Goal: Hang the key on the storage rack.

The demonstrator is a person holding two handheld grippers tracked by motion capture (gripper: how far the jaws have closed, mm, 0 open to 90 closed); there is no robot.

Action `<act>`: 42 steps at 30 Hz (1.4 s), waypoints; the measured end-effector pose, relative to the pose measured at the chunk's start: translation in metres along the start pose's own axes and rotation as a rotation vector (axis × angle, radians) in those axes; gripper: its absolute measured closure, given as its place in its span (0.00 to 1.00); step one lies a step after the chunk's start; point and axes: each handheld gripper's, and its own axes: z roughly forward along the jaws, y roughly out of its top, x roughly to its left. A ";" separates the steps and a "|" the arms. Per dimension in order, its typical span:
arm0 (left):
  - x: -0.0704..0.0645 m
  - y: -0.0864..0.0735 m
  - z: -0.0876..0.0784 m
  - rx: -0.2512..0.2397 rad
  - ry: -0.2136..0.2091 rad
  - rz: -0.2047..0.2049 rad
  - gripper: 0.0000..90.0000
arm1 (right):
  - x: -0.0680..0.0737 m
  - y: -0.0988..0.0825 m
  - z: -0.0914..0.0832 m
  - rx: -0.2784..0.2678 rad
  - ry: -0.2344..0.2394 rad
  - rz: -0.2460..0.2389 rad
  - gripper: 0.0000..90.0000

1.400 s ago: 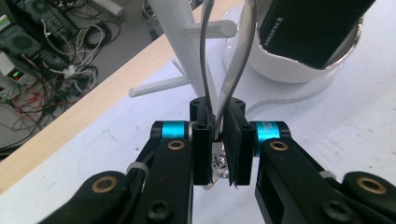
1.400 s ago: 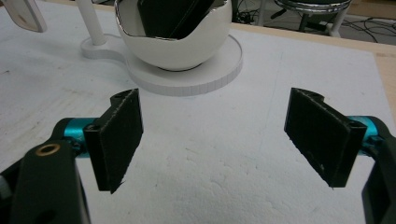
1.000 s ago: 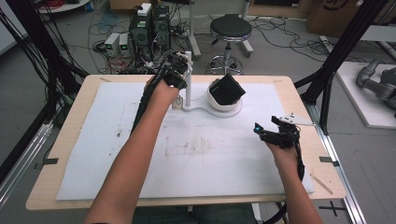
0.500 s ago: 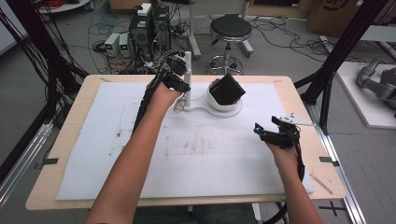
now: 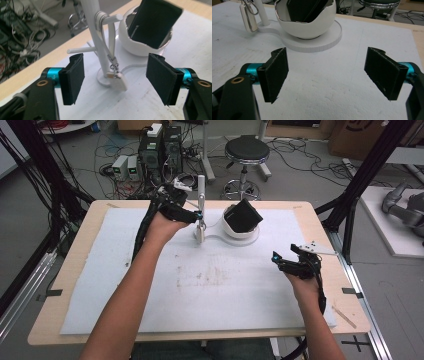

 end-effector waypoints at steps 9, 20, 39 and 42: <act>0.007 -0.031 -0.024 -0.141 -0.063 0.000 0.30 | 0.002 0.001 0.000 0.003 0.002 -0.008 0.22; 0.015 -0.075 -0.042 -0.235 -0.081 -0.028 0.26 | 0.001 0.000 0.000 0.005 0.002 -0.004 0.22; 0.026 -0.156 -0.049 -0.235 -0.016 -0.102 0.25 | 0.001 -0.001 0.001 0.022 -0.007 -0.015 0.22; 0.027 -0.159 -0.050 -0.240 -0.016 -0.099 0.25 | 0.002 -0.001 0.002 0.023 -0.008 -0.018 0.22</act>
